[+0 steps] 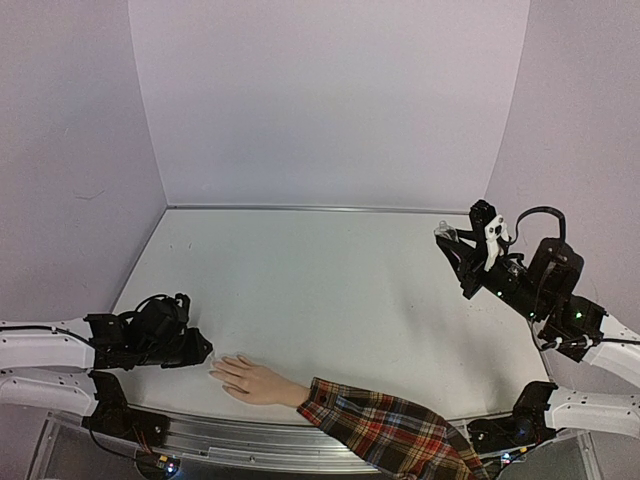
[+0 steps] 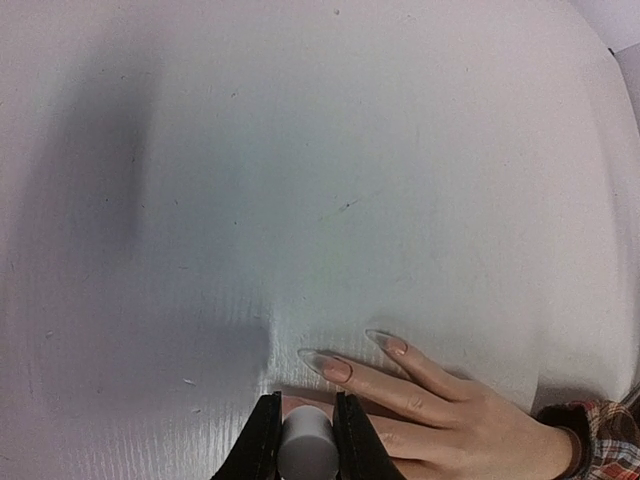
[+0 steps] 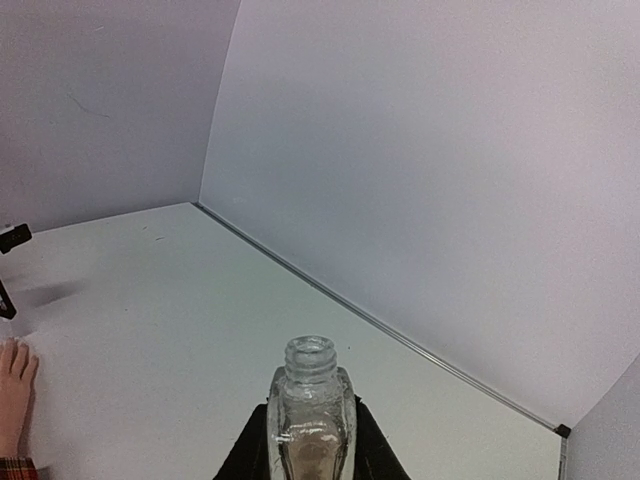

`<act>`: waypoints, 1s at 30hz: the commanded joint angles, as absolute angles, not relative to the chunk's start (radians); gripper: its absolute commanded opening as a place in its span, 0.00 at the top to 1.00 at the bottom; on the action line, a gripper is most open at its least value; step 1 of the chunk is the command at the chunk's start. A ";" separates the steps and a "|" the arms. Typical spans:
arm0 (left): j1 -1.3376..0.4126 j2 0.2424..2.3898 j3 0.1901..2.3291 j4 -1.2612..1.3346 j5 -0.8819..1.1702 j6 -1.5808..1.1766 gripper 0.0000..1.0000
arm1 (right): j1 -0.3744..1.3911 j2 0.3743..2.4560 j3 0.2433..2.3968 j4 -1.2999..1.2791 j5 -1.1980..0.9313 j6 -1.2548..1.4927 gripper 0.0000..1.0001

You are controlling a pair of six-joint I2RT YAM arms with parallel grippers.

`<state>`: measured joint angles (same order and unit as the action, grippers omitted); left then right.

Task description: Paint the nails

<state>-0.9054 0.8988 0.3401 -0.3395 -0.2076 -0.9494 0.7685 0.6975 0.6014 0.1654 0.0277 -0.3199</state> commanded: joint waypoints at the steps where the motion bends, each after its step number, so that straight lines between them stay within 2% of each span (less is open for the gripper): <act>1: -0.910 0.906 0.350 -0.334 -0.208 -0.960 1.00 | 0.765 0.695 0.606 0.216 0.015 -0.311 1.00; 30: -0.910 0.934 0.333 -0.336 -0.228 -0.988 1.00 | 0.765 0.701 0.610 0.218 0.013 -0.308 1.00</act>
